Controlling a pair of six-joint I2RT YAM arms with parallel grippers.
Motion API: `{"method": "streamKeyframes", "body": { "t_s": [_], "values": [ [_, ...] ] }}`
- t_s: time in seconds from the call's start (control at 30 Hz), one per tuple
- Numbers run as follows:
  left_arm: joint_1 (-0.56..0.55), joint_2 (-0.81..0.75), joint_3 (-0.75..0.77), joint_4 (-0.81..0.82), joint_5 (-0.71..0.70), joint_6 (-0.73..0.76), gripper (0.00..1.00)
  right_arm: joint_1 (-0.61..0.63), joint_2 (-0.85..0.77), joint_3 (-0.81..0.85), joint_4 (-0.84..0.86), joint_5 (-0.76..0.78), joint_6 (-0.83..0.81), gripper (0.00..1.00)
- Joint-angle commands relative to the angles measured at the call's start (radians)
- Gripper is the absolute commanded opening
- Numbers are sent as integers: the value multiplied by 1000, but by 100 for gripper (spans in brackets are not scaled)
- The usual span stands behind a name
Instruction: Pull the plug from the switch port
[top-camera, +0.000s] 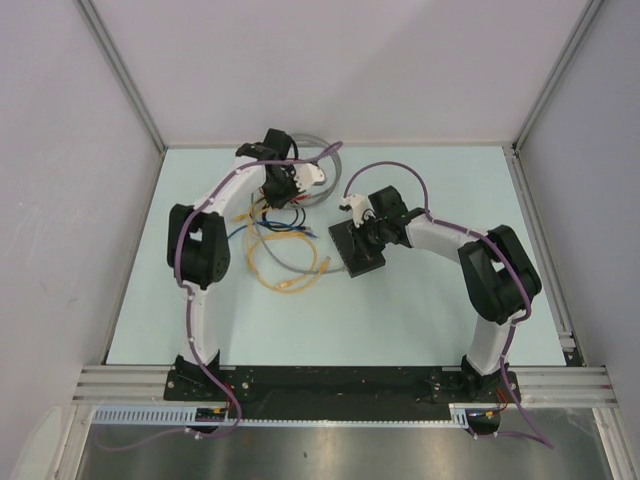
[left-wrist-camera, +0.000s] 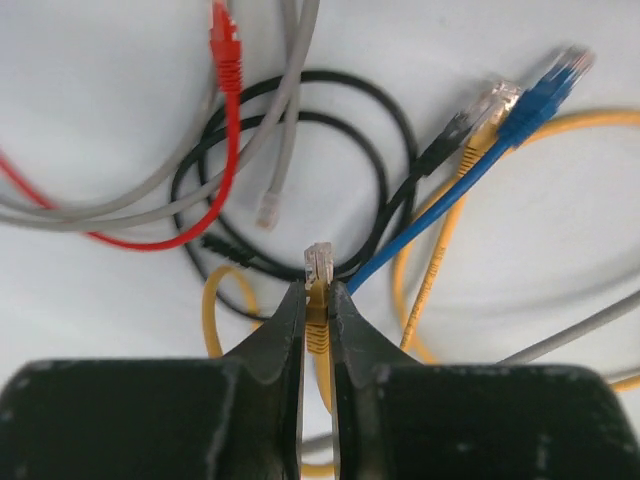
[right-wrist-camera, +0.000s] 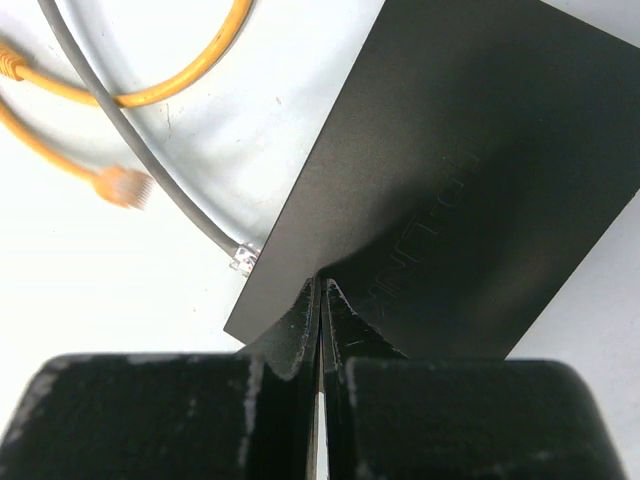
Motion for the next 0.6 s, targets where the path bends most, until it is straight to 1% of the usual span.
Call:
{"method": "streamKeyframes", "body": {
  "t_s": [0.0,0.03,0.07,0.13,0.2,0.23,0.27,0.3,0.33,0.37,0.4,0.43,0.47,0.5,0.53,0.57],
  "values": [
    [-68,-152,-143,266,-245,332,0,-6,67,-23,-125,50,-15,0],
    [-88,-151,-171,304,-265,353,2,-6,66,-23,-125,49,-15,0],
    [-97,-146,-169,347,-289,362,11,-6,66,-23,-125,49,-17,0],
    [-125,-126,-131,331,-294,330,30,-6,64,-23,-125,50,-18,0],
    [-134,-140,-110,304,-236,249,40,-7,61,-23,-124,53,-17,0],
    [-139,-181,-122,304,-204,215,49,-10,63,-23,-122,53,-15,0],
    [-139,-215,-137,304,-181,159,53,-15,63,-23,-122,52,-12,0],
    [-139,-247,-158,310,-111,129,56,-18,63,-25,-121,50,-11,0],
    [-139,-281,-207,321,-86,105,63,-24,63,-25,-121,49,-6,0],
    [-139,-363,-236,327,-64,59,65,-26,64,-23,-122,47,-4,0],
    [-139,-404,-267,341,-37,22,66,-29,66,-25,-124,44,-3,0],
    [-133,-457,-348,408,-41,-30,67,-32,66,-25,-124,44,-1,0],
    [-127,-552,-396,444,-44,-151,68,-33,66,-23,-122,43,-1,0],
    [-117,-611,-446,474,-43,-203,69,-35,64,-23,-122,43,-1,0],
    [-85,-660,-553,520,-38,-251,73,-35,64,-23,-124,43,-3,0],
    [-65,-704,-607,530,-32,-340,77,-35,63,-23,-121,44,-3,0]
  ]
}}
